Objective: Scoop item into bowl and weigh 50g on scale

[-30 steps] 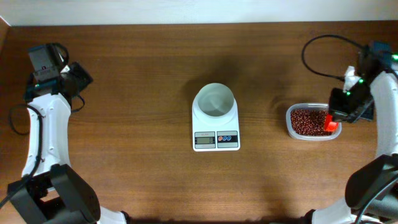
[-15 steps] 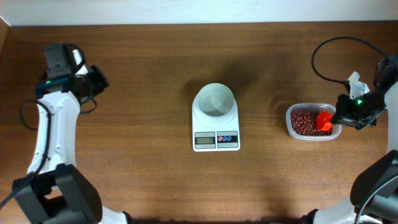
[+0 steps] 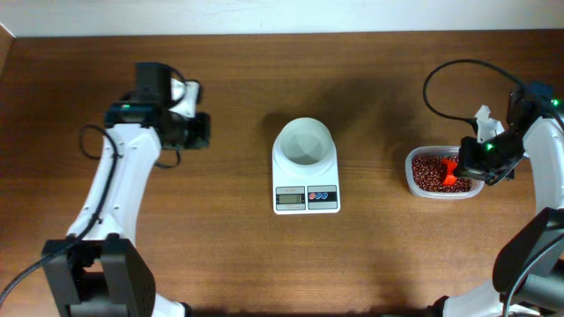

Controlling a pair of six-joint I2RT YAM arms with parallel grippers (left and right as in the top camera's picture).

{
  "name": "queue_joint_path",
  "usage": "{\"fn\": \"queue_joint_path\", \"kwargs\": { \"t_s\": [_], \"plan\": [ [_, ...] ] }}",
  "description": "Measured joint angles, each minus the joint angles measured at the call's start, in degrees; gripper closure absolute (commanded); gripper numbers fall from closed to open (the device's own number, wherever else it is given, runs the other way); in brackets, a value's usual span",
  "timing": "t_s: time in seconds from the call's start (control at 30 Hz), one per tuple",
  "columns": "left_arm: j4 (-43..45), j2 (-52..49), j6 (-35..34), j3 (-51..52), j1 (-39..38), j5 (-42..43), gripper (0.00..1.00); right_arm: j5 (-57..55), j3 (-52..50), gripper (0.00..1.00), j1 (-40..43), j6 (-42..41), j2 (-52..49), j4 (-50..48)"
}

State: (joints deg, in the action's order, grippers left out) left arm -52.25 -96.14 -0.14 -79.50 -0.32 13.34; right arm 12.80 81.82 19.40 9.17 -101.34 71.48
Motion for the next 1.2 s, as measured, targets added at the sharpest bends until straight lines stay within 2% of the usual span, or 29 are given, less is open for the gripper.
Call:
{"fn": "queue_joint_path", "kwargs": {
  "t_s": [0.17, 0.33, 0.5, 0.7, 0.9, 0.97, 1.0, 1.07, 1.13, 1.2],
  "plan": [
    [-7.3, 0.0, 2.6, 0.0, -11.3, 1.1, 1.0, 0.2, 0.0, 0.96, 0.0, -0.2, 0.0, 0.3],
    [-8.2, 0.0, 2.8, 0.0, -21.9, 1.5, 1.0, 0.2, -0.1, 0.96, 0.0, -0.2, 0.0, 0.4],
    [-8.5, 0.0, -0.6, 0.0, -25.2, 0.8, 0.85, 0.2, -0.1, 0.96, 0.0, -0.2, 0.0, 0.4],
    [-11.8, 0.0, -9.1, 0.0, -29.2, -6.6, 0.78, 0.2, -0.3, 0.96, 0.0, -0.2, 0.0, 0.4],
    [-10.4, 2.4, -11.3, 0.0, -31.2, -10.8, 0.75, 0.4, -0.3, 0.96, 0.0, -0.2, 0.0, 0.4],
    [-10.0, 5.4, -11.5, 0.0, -31.2, -11.5, 0.64, 0.5, -0.3, 0.96, 0.0, -0.2, 0.0, 0.2],
    [-8.9, 6.4, -11.7, 0.3, -31.4, -11.8, 0.51, 0.8, -0.3, 0.96, 0.0, -0.2, 0.0, 0.1],
    [-3.9, 7.2, -11.9, 2.7, -32.6, -11.9, 0.39, 1.3, -0.6, 0.96, 0.0, -0.2, 0.0, -0.2],
    [0.7, 7.1, -12.0, 6.0, -33.4, -11.9, 0.33, 1.8, -1.0, 0.96, 0.0, -0.2, 0.0, -0.7],
    [1.7, 7.0, -11.9, 7.3, -33.4, -11.9, 0.34, 2.1, -1.5, 0.96, 0.0, -0.4, 0.0, -1.2]
  ]
}}
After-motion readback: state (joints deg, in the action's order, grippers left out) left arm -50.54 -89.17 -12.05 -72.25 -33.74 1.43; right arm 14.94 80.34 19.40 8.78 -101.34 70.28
